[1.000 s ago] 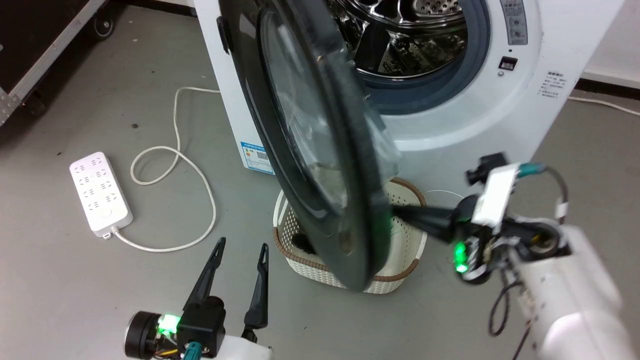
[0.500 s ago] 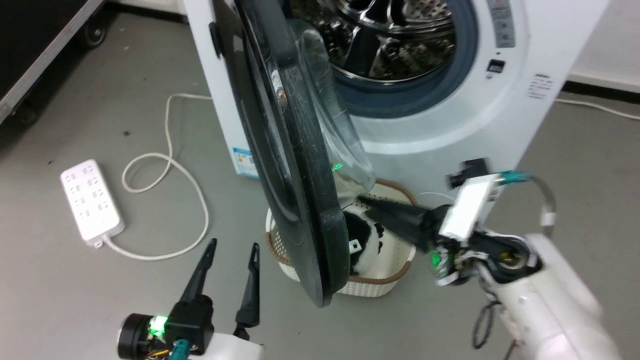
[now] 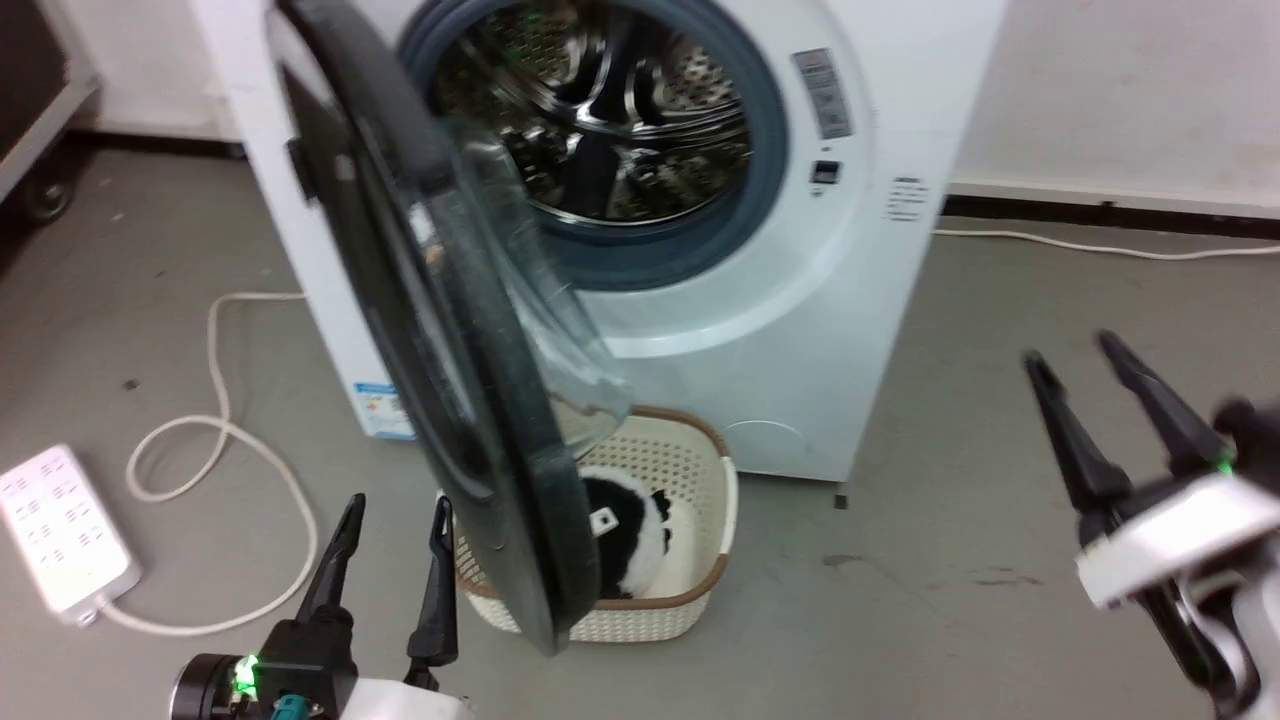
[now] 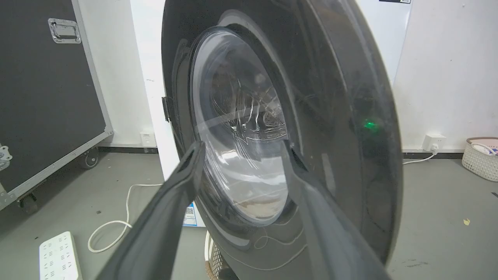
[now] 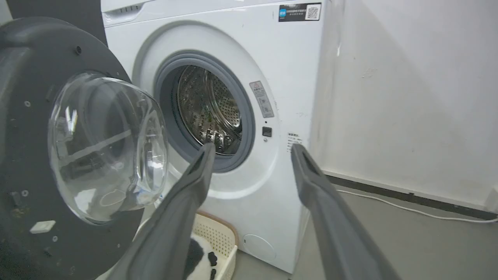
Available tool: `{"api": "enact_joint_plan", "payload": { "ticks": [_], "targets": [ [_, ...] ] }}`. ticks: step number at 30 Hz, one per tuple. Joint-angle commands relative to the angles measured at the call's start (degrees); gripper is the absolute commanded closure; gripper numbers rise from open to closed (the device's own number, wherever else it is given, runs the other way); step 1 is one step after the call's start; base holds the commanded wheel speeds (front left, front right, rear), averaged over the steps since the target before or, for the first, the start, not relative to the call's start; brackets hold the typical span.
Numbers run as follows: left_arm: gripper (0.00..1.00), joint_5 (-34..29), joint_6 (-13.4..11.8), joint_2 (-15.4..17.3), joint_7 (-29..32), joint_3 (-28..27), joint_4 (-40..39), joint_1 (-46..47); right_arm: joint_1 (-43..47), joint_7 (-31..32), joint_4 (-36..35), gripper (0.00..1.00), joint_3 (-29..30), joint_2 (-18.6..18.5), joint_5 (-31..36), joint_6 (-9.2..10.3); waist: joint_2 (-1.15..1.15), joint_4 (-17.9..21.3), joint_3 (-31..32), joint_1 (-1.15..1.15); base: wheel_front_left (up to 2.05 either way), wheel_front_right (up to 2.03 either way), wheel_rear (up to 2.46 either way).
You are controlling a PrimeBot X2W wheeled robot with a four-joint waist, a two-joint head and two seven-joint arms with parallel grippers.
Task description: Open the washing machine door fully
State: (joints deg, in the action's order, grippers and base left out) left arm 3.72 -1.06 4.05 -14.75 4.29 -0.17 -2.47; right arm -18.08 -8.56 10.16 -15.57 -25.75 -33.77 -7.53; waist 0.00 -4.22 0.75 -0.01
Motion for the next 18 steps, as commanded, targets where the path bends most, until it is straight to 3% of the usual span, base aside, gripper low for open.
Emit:
{"api": "enact_joint_plan", "payload": {
  "ticks": [1, 9, 13, 18],
  "targets": [
    [0.00, -0.01, 0.21, -0.19, -0.25, -0.52, -0.43, -0.86, 3.01, -2.26, -1.14, 0.00, 2.32, 1.09, 5.24, 0.04, 0.00, 1.39, 0.58, 0.01, 0.00, 0.00, 0.00],
    [0.00, -0.14, 0.92, -0.57, -0.25, -1.24, -0.31, -2.51, 17.49, -6.25, -11.05, 0.00, 14.91, 13.77, 26.99, 0.04, 0.00, 3.57, 0.59, 0.01, 0.00, 0.00, 0.00],
    [0.00, -0.10, 1.41, -0.69, -0.25, -1.53, 0.51, -3.21, 22.43, -6.40, -14.39, 0.00, 17.05, 18.99, 31.53, 0.04, 0.00, 4.01, 0.65, 0.01, 0.00, 0.00, 0.00],
    [0.00, -0.21, 1.79, -0.82, -0.25, -1.64, 2.27, -3.91, 25.70, -6.42, -14.41, 0.00, 18.42, 21.75, 33.50, 0.04, 0.00, 3.99, 0.72, 0.01, 0.00, 0.00, 0.00]
  ]
}}
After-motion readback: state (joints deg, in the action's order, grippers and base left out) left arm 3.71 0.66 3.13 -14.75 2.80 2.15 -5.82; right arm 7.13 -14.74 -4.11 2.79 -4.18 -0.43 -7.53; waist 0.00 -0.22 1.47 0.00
